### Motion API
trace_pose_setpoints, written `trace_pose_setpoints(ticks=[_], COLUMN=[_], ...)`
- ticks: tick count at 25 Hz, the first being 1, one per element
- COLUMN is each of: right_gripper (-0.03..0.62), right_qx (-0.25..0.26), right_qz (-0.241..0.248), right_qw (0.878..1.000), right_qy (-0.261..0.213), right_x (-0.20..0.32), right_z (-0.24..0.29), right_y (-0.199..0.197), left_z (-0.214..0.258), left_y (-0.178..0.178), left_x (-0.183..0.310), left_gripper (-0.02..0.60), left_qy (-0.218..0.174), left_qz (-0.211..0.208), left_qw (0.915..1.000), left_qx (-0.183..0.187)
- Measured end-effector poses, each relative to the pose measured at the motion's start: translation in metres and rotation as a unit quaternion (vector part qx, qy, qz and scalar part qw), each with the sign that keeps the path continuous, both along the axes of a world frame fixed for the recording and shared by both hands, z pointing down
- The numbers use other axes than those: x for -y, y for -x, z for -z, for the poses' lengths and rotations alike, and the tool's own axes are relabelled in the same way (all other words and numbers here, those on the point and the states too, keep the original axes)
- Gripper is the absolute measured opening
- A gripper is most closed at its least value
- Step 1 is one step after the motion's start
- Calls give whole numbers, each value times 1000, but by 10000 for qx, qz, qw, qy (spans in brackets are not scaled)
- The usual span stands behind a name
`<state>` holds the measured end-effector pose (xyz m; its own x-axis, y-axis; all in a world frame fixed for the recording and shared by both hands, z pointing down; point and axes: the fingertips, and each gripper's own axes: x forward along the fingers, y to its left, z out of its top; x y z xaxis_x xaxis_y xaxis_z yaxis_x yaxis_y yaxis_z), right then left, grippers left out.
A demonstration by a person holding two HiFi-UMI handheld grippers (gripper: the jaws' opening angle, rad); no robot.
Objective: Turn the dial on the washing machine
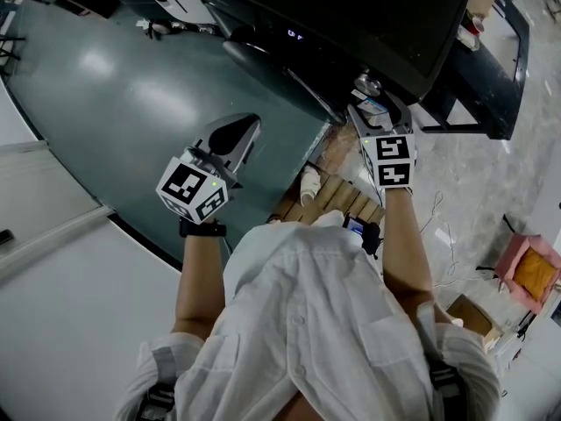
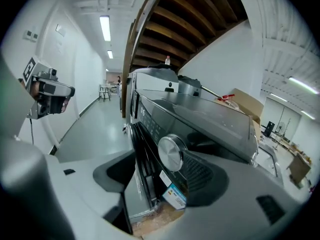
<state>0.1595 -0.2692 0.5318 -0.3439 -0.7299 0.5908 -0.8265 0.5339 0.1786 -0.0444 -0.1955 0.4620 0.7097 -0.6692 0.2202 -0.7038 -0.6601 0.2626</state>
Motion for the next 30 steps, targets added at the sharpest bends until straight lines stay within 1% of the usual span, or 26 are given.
trace_pose_setpoints(ticks=[10, 14, 19, 22, 27, 30], right_gripper=[305, 318, 316, 322, 315, 309], right_qx=[126, 181, 333, 346, 385, 268], right_qz=[-117, -235, -296, -287, -296, -227], right_qw=[9998, 9986, 9975, 9964, 9960, 9969], right_qy=[86, 442, 540, 723, 745, 701], right_x=[0, -5, -5, -8, -6, -7], right_z=[-1, -15, -17, -26, -29, -30], right_y=[0, -5, -5, -5, -6, -8], left_z=[0, 1, 2, 1, 1, 0], left_y=[-4, -4, -3, -4, -7, -8], left_x=[-4, -5, -6, -6, -5, -5], left_gripper=[17, 17, 17, 17, 17, 17], left_qy=[5, -5, 1, 11, -6, -20], left_qz=[-12, -8, 7, -7, -44, -59], left_qw=[10000, 10000, 10000, 10000, 10000, 10000], left_qx=[-11, -7, 1, 4, -12, -7])
